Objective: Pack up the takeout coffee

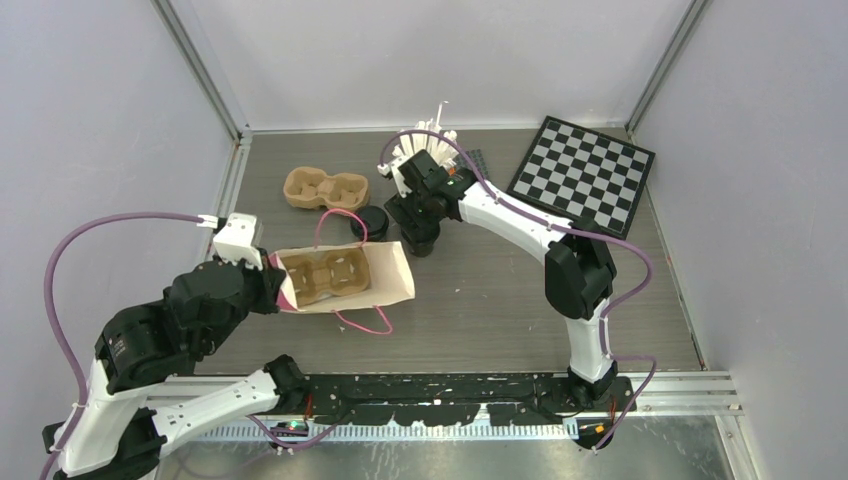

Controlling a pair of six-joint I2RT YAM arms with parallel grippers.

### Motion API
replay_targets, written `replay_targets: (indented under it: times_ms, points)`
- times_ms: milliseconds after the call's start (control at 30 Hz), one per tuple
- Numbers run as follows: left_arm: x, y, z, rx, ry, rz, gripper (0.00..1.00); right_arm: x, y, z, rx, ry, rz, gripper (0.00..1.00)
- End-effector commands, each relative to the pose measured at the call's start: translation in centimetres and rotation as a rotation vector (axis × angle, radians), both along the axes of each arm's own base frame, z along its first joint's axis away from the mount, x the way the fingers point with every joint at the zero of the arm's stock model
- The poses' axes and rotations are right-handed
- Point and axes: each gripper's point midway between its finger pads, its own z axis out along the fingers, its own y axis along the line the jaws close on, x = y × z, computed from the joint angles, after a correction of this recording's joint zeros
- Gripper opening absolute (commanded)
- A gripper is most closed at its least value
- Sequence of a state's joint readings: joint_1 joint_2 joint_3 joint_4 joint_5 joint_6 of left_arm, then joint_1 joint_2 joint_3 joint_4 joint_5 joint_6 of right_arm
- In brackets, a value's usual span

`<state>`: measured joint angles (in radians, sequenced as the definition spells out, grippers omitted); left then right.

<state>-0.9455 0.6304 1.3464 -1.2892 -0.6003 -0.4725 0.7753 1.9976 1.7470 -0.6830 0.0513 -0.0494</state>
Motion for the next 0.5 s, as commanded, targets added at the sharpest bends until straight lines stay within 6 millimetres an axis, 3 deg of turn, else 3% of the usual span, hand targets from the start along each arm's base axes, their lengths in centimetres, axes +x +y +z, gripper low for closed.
replay_targets:
  times_ms: [0, 233, 467]
  points:
    - [0.3, -1.0, 1.9, -0.105, -0.041, 0.002, 0.0, -0.6, -0.7, 1.5, -0.011, -0.009, -0.006, 0.76]
    - [0.3, -0.6, 2.2, -0.112, -0.049, 0.012, 0.0, -0.5, -0.6, 1.7, -0.01, -0.004, -0.005, 0.82]
    - [0.0, 0.0, 2.0, -0.117, -0.047, 0.027, 0.0, -0.1, -0.1, 4.3, 0.034, -0.046, -0.011, 0.85]
